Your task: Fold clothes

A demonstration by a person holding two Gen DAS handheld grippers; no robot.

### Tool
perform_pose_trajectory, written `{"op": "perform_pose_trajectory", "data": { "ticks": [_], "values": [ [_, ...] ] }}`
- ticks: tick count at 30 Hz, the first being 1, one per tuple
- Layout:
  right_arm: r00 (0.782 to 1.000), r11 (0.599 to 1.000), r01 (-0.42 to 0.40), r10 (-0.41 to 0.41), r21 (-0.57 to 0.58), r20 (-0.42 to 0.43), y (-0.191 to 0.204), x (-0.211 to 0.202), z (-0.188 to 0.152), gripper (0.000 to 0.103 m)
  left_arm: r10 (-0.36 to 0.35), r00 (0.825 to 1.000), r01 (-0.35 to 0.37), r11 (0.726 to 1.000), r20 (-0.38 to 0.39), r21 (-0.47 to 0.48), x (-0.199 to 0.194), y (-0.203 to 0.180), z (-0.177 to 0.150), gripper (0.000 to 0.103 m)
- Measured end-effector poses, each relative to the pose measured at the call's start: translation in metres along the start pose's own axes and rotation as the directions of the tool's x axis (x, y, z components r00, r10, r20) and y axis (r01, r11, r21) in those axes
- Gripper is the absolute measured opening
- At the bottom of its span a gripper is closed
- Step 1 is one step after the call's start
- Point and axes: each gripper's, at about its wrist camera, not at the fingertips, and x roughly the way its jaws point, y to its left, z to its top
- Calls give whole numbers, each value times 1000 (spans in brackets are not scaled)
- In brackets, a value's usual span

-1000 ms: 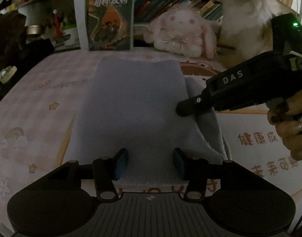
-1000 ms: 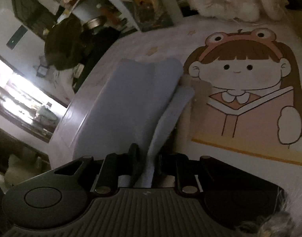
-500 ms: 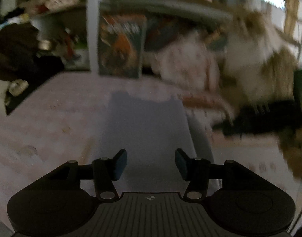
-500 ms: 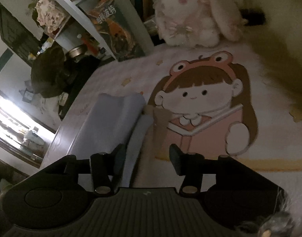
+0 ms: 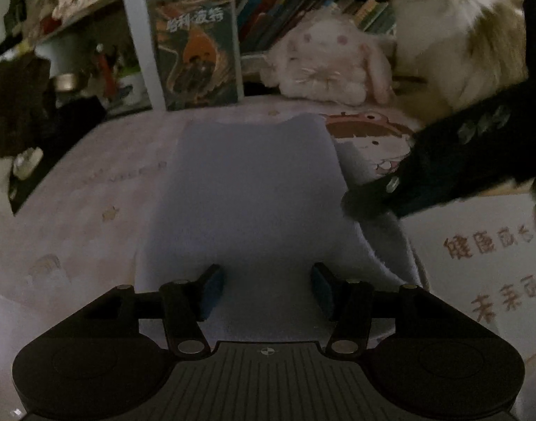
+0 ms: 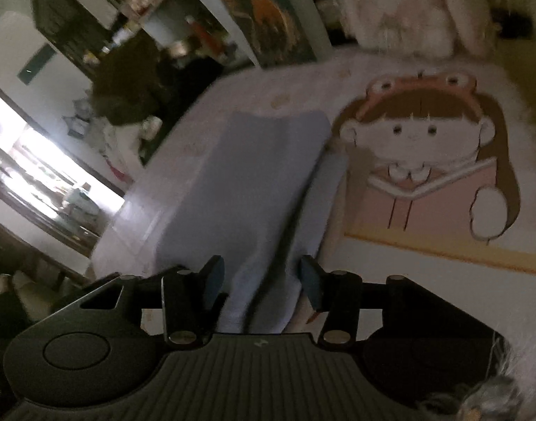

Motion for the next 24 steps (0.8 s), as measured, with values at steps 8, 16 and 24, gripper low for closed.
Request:
{"op": "perform_pose_trajectory", "data": {
  "ticks": [8, 16, 24],
  "values": [
    [998, 987, 21, -11, -159, 63, 21, -1, -2, 8, -4, 1000, 4, 1000, -7, 2, -2, 1, -4, 55],
    [997, 996, 73, -72, -52, 18, -9, 6, -10, 4, -9, 1000, 9, 1000, -22, 17, 0, 1, -2, 57],
    [999, 999, 38, -38, -5, 28, -6, -13, -15, 40, 22, 999, -20, 998, 45, -52, -27, 11, 7, 73]
  ]
}}
